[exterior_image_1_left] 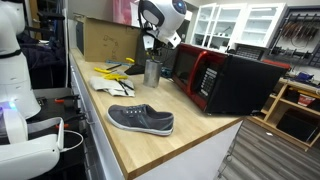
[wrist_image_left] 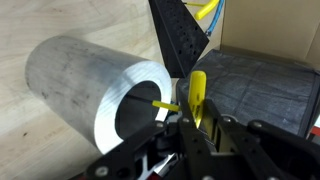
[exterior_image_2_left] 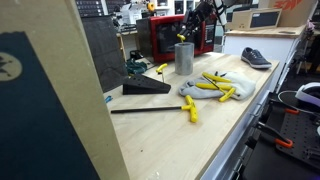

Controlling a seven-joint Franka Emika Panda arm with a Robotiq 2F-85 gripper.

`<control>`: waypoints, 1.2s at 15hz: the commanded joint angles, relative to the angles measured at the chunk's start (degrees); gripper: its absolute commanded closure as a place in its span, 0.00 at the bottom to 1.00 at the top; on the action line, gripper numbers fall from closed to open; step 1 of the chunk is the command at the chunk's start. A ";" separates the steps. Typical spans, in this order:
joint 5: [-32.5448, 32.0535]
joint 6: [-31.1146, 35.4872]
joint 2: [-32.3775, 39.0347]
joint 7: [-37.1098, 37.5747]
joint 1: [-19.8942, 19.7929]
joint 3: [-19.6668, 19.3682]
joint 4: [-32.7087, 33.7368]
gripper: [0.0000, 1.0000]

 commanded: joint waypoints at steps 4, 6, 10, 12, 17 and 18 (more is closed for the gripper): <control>-0.29 -1.48 2.02 -0.89 -1.35 0.98 0.88 0.95; -1.31 -1.20 2.03 -0.61 -1.50 0.79 0.64 0.56; -4.37 -0.13 0.61 -0.15 -2.14 0.43 -0.58 0.28; -6.12 0.38 -0.91 0.26 -2.07 0.43 -1.30 0.13; -13.06 0.90 -5.88 1.21 -1.41 0.88 -3.00 0.00; -14.78 1.02 -7.28 1.37 -1.32 0.96 -3.43 0.00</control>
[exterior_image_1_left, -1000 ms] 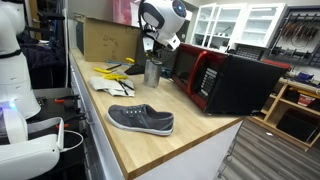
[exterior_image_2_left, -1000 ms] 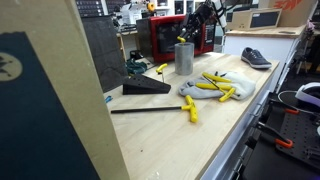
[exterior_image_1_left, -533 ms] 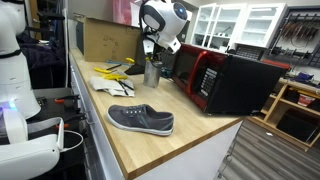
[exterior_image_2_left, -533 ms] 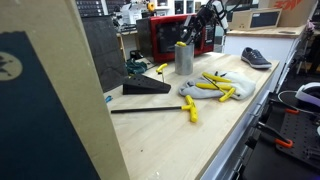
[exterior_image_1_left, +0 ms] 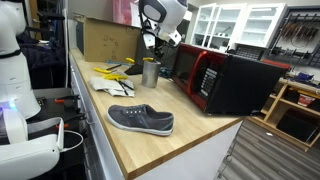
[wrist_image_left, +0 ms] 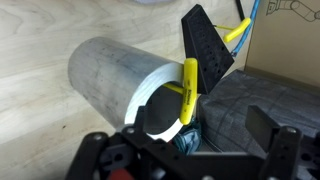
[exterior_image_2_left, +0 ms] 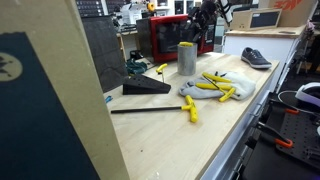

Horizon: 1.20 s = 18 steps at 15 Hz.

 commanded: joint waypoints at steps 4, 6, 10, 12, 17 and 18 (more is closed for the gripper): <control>-11.69 -0.16 -10.60 2.42 0.64 0.98 -4.26 0.00; -16.85 -2.01 -12.98 3.77 1.40 1.77 -4.75 0.00; -24.91 -4.26 -17.32 4.79 4.08 3.81 -6.51 0.00; -28.56 -4.88 -19.29 5.53 5.52 4.80 -7.40 0.00; -35.78 -6.12 -23.21 5.12 8.86 6.61 -9.80 0.00; -37.03 -5.84 -23.89 4.90 9.50 7.02 -10.61 0.00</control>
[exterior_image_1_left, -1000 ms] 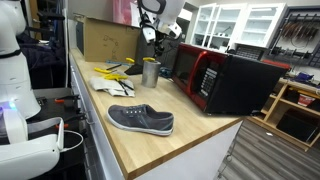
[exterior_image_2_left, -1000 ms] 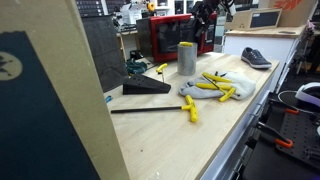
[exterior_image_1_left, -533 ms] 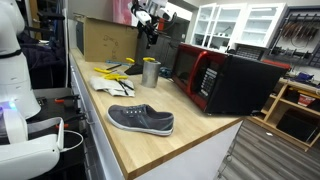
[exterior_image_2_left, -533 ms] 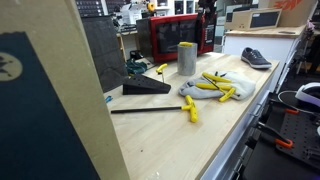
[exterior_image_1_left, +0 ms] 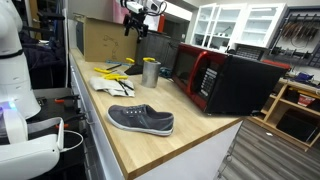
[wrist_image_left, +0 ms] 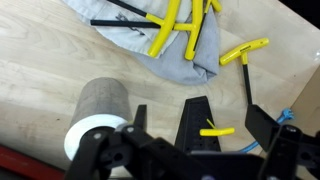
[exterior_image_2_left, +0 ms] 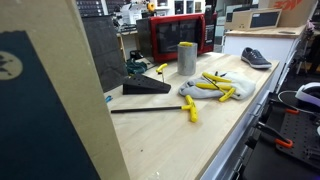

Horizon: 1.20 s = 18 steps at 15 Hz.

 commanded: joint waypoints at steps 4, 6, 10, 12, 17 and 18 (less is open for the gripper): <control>-7.39 -0.39 -5.66 -2.02 4.10 1.44 -4.92 0.00; -9.78 -0.41 -6.76 -3.87 5.13 1.71 -6.17 0.00; -12.46 -0.23 -8.41 -5.89 6.50 1.62 -9.52 0.00; -12.24 -0.02 -9.10 -6.70 6.95 1.37 -11.41 0.00; -12.27 0.83 -10.14 -7.58 6.59 0.40 -14.72 0.00; -12.27 0.87 -10.38 -7.56 6.50 0.19 -15.09 0.00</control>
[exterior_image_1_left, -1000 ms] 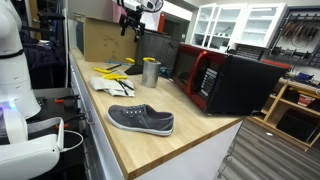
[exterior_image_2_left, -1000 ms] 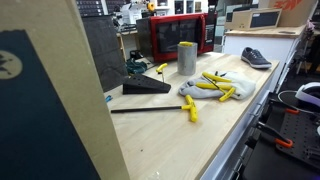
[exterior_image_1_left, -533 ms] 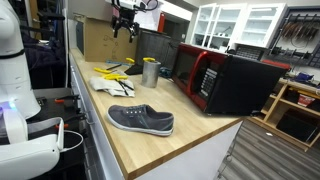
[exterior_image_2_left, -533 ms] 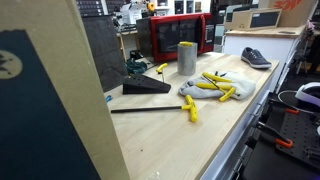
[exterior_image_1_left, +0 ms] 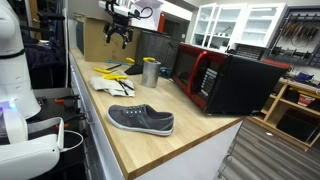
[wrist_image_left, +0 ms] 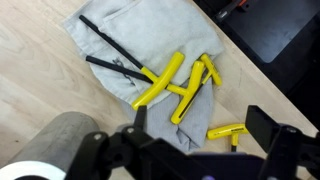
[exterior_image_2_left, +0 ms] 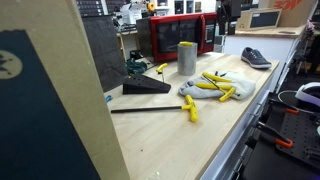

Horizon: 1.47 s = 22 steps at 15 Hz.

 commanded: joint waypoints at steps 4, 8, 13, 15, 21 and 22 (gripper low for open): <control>-0.71 1.07 -3.14 -0.82 -0.26 -1.85 -3.31 0.00; -0.78 1.24 -4.23 1.08 -0.74 -1.95 -3.75 0.00; -0.23 -1.02 -6.41 4.62 -1.50 -2.23 -3.32 0.00; -0.09 -1.80 -7.46 7.00 -1.69 -2.31 -3.47 0.00; 0.45 -8.19 -11.16 11.50 -1.99 -3.10 -4.59 0.00; 0.30 -8.52 -11.42 12.07 -2.22 -3.33 -4.62 0.00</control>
